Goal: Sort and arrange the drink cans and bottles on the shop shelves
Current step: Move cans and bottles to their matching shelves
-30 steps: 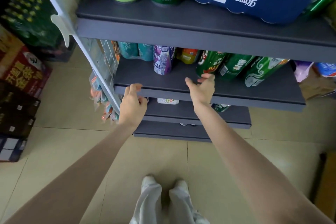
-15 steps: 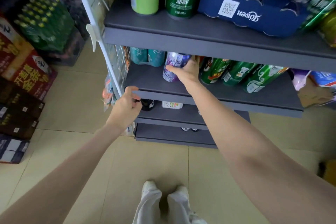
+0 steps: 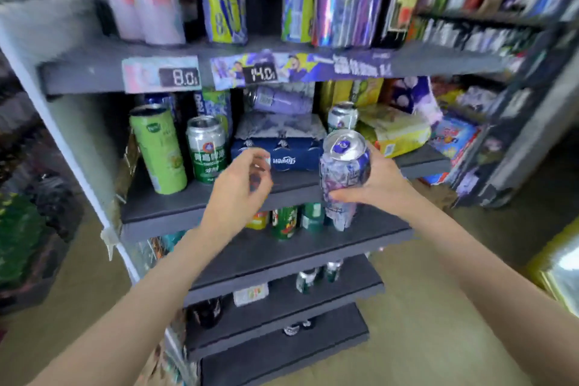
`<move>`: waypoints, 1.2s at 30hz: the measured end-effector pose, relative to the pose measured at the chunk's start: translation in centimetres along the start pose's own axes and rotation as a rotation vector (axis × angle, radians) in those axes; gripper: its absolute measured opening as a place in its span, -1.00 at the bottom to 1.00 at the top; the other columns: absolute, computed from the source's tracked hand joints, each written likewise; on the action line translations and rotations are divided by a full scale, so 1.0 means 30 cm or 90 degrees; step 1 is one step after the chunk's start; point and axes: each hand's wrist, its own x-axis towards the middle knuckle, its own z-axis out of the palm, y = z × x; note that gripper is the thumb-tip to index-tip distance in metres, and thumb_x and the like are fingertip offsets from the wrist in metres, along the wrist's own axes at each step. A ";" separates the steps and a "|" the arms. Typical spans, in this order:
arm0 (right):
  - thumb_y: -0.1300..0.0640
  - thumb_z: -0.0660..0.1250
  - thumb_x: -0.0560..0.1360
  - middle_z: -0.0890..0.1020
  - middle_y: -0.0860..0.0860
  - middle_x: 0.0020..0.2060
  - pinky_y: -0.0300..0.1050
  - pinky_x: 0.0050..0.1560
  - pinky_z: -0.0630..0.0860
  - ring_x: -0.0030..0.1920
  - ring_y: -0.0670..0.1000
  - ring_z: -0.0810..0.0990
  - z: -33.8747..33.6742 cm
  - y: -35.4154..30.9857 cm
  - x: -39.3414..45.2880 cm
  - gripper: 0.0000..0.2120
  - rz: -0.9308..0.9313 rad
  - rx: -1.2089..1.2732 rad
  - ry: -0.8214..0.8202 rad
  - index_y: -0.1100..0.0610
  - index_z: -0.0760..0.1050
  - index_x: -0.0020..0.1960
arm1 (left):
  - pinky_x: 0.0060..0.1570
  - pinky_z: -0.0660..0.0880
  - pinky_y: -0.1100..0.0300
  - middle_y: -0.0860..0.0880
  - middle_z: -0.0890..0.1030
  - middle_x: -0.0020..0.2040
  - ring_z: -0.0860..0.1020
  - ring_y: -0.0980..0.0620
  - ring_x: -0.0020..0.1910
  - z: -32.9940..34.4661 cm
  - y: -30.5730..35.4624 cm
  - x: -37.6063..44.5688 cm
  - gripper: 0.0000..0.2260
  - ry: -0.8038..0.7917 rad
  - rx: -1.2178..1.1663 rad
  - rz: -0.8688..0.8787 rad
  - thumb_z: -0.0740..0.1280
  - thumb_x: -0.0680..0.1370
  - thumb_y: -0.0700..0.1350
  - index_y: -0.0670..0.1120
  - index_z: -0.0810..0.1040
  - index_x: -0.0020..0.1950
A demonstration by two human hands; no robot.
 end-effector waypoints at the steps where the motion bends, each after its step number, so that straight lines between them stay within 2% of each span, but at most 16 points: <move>1: 0.18 0.62 0.18 0.58 -0.15 0.01 -0.36 0.06 0.43 0.02 -0.20 0.53 -0.071 -0.054 0.020 -0.33 -0.024 0.012 0.028 0.02 0.38 0.19 | -0.11 0.41 0.37 0.06 0.54 -0.09 0.50 0.18 -0.18 -0.009 0.054 0.049 -0.80 0.010 0.008 0.050 0.26 0.52 -0.26 -0.08 0.43 0.12; 4: 0.02 0.59 0.12 0.59 -0.12 0.06 -0.21 0.08 0.49 0.05 -0.16 0.57 -0.247 -0.213 0.073 -0.32 -0.075 0.079 0.114 -0.01 0.40 0.17 | -0.08 0.41 0.33 0.07 0.53 -0.06 0.50 0.15 -0.15 -0.062 0.207 0.206 -0.80 0.089 -0.003 0.183 0.24 0.52 -0.21 -0.07 0.43 0.13; 8: 0.13 0.54 0.27 0.59 -0.19 -0.05 -0.39 -0.12 0.51 -0.13 -0.32 0.57 -0.427 -0.371 0.164 -0.51 -0.167 0.175 0.227 -0.06 0.38 0.09 | -0.02 0.40 0.31 0.02 0.51 -0.01 0.48 0.15 -0.09 -0.134 0.371 0.395 -0.73 0.154 -0.006 0.279 0.23 0.49 -0.17 -0.12 0.41 0.18; 11: 0.16 0.53 0.31 0.60 -0.16 -0.05 -0.33 -0.09 0.53 -0.10 -0.26 0.60 -0.505 -0.438 0.248 -0.53 -0.223 0.202 0.268 -0.04 0.39 0.12 | 0.02 0.35 0.25 -0.07 0.45 0.08 0.43 0.04 0.00 -0.150 0.397 0.517 -0.69 0.151 0.072 0.253 0.29 0.50 -0.18 -0.19 0.37 0.23; 15: 0.10 0.56 0.27 0.60 -0.11 0.01 -0.12 0.07 0.54 -0.01 -0.16 0.59 -0.529 -0.469 0.383 -0.41 -0.242 0.217 0.235 0.02 0.36 0.21 | 0.01 0.33 0.25 -0.19 0.44 0.15 0.44 -0.05 0.06 -0.155 0.344 0.640 -0.66 0.169 0.103 0.107 0.30 0.49 -0.25 -0.24 0.36 0.25; 17: 0.08 0.57 0.25 0.54 -0.15 0.06 -0.13 0.14 0.49 0.01 -0.17 0.56 -0.506 -0.489 0.439 -0.28 -0.267 0.165 0.198 -0.02 0.25 0.28 | -0.06 0.33 0.25 -0.18 0.46 0.13 0.47 -0.05 0.01 -0.174 0.313 0.654 -0.69 0.221 0.085 0.043 0.29 0.50 -0.26 -0.24 0.38 0.22; 18: 0.08 0.58 0.25 0.51 -0.17 0.09 -0.23 0.14 0.46 0.02 -0.19 0.54 -0.485 -0.499 0.462 -0.19 -0.297 0.134 0.180 -0.05 0.17 0.34 | -0.06 0.35 0.22 -0.16 0.47 0.13 0.47 -0.04 0.00 -0.185 0.296 0.653 -0.71 0.252 0.086 0.023 0.28 0.50 -0.26 -0.22 0.39 0.21; 20: 0.10 0.57 0.26 0.41 -0.22 0.13 -0.52 0.01 0.38 -0.02 -0.25 0.49 -0.434 -0.523 0.502 -0.02 -0.353 0.084 0.143 -0.07 0.01 0.46 | -0.04 0.41 0.10 -0.14 0.47 0.11 0.49 -0.08 0.02 -0.214 0.263 0.644 -0.73 0.325 0.113 0.015 0.28 0.50 -0.26 -0.19 0.41 0.18; 21: 0.10 0.57 0.27 0.38 -0.23 0.14 -0.58 -0.08 0.35 -0.05 -0.26 0.47 -0.404 -0.537 0.523 -0.01 -0.374 0.061 0.130 -0.06 -0.01 0.48 | -0.02 0.42 0.04 -0.14 0.47 0.08 0.48 -0.11 0.03 -0.228 0.249 0.639 -0.74 0.354 0.133 0.019 0.29 0.49 -0.25 -0.18 0.41 0.17; 23: 0.05 0.57 0.27 0.42 -0.13 0.20 -0.40 -0.09 0.38 0.00 -0.16 0.48 -0.340 -0.563 0.567 -0.09 -0.398 0.023 0.121 -0.04 0.08 0.43 | 0.05 0.42 -0.04 -0.15 0.46 0.07 0.43 -0.14 0.06 -0.245 0.220 0.633 -0.74 0.379 0.175 0.024 0.30 0.48 -0.22 -0.19 0.42 0.16; 25: -0.02 0.57 0.25 0.48 -0.02 0.18 -0.18 -0.05 0.41 0.05 -0.02 0.52 -0.281 -0.584 0.609 -0.19 -0.388 -0.017 0.136 -0.01 0.18 0.34 | 0.09 0.37 0.01 -0.17 0.43 0.10 0.37 -0.13 0.11 -0.241 0.199 0.625 -0.71 0.383 0.187 -0.004 0.32 0.48 -0.21 -0.19 0.42 0.18; 28: -0.10 0.54 0.27 0.40 0.03 0.23 -0.04 -0.02 0.49 0.10 0.08 0.52 -0.212 -0.600 0.656 -0.21 -0.367 -0.151 0.142 -0.02 0.17 0.33 | 0.08 0.33 0.08 -0.16 0.39 0.13 0.33 -0.09 0.15 -0.231 0.184 0.621 -0.68 0.391 0.161 -0.013 0.32 0.47 -0.23 -0.16 0.40 0.21; 30: -0.14 0.49 0.31 0.29 0.06 0.30 -0.04 -0.06 0.52 0.10 0.13 0.53 -0.186 -0.607 0.673 -0.23 -0.363 -0.234 0.150 0.02 0.15 0.35 | 0.04 0.30 0.14 -0.15 0.40 0.12 0.32 -0.05 0.13 -0.237 0.178 0.624 -0.69 0.390 0.153 -0.007 0.32 0.47 -0.20 -0.16 0.41 0.20; 32: -0.19 0.44 0.34 0.20 0.10 0.34 -0.10 -0.04 0.47 0.19 0.14 0.44 -0.182 -0.611 0.687 -0.21 -0.364 -0.320 0.192 0.11 0.15 0.36 | -0.01 0.27 0.19 -0.13 0.39 0.13 0.32 -0.01 0.10 -0.243 0.179 0.625 -0.68 0.386 0.142 -0.019 0.32 0.47 -0.25 -0.16 0.40 0.21; 34: -0.28 0.37 0.36 0.19 0.14 0.36 -0.08 0.15 0.38 0.29 0.16 0.30 -0.188 -0.612 0.696 -0.18 -0.371 -0.451 0.264 0.18 0.15 0.38 | 0.01 0.32 0.15 -0.10 0.36 0.13 0.37 -0.04 0.10 -0.242 0.178 0.626 -0.66 0.375 0.136 -0.025 0.32 0.46 -0.29 -0.14 0.40 0.22; 36: -0.35 0.29 0.37 0.25 0.14 0.34 -0.02 0.27 0.26 0.30 0.15 0.26 -0.207 -0.615 0.702 -0.16 -0.381 -0.566 0.303 0.22 0.18 0.37 | 0.06 0.38 0.09 -0.09 0.35 0.13 0.41 -0.08 0.12 -0.236 0.183 0.626 -0.65 0.356 0.136 -0.022 0.31 0.47 -0.30 -0.13 0.40 0.23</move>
